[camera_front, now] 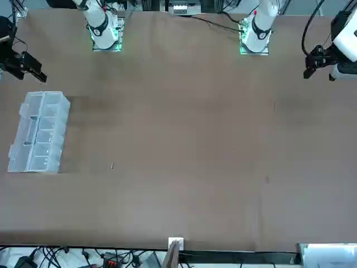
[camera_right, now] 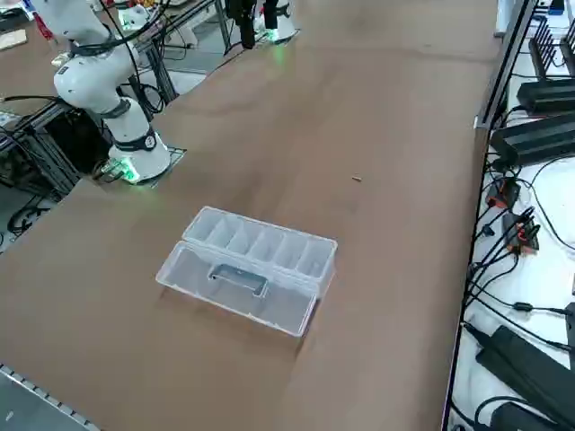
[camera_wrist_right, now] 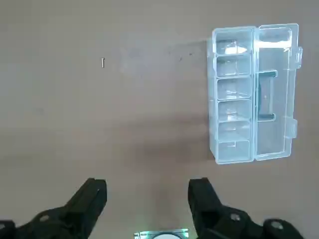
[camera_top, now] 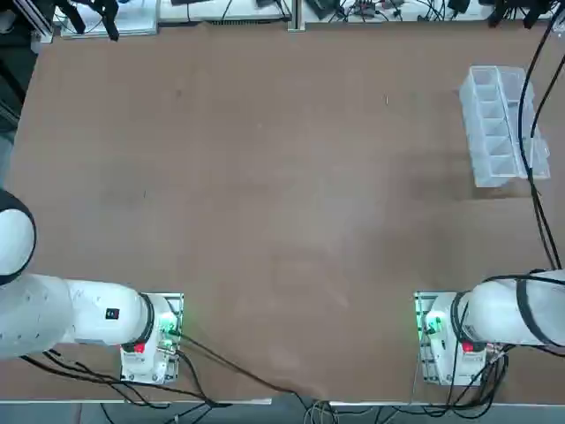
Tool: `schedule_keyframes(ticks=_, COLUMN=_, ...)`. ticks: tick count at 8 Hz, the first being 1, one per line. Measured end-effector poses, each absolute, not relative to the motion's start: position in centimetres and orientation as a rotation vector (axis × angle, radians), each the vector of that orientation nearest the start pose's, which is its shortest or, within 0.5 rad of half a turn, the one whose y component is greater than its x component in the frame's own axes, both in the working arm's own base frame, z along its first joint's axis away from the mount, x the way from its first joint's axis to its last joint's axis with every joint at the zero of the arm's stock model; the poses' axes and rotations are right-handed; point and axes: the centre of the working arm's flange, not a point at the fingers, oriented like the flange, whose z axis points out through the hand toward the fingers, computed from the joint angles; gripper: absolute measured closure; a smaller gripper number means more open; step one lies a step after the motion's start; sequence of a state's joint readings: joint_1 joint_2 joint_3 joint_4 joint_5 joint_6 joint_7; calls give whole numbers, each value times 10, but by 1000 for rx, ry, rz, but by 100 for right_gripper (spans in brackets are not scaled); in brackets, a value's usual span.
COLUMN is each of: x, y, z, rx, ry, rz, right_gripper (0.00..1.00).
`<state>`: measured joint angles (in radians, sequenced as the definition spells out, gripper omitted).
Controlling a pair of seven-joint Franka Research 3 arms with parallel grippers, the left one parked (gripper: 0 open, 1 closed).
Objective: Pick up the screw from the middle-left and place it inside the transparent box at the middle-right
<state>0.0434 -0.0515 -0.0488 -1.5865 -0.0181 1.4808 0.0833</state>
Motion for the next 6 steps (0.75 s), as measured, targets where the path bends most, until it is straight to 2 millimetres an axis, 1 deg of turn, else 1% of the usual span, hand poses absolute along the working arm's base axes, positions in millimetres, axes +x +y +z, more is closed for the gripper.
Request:
schedule_keyframes(ticks=4, x=530, y=-3, z=637, rx=-3155, ry=135, rz=81, right_gripper=0)
schedule_keyframes(ticks=5, x=533, y=-1, z=635, rx=-3154, ry=127, rz=72, right_gripper=0)
schedule_keyframes(ticks=6, x=545, y=9, z=627, rx=-3153, ry=102, rz=34, right_gripper=0)
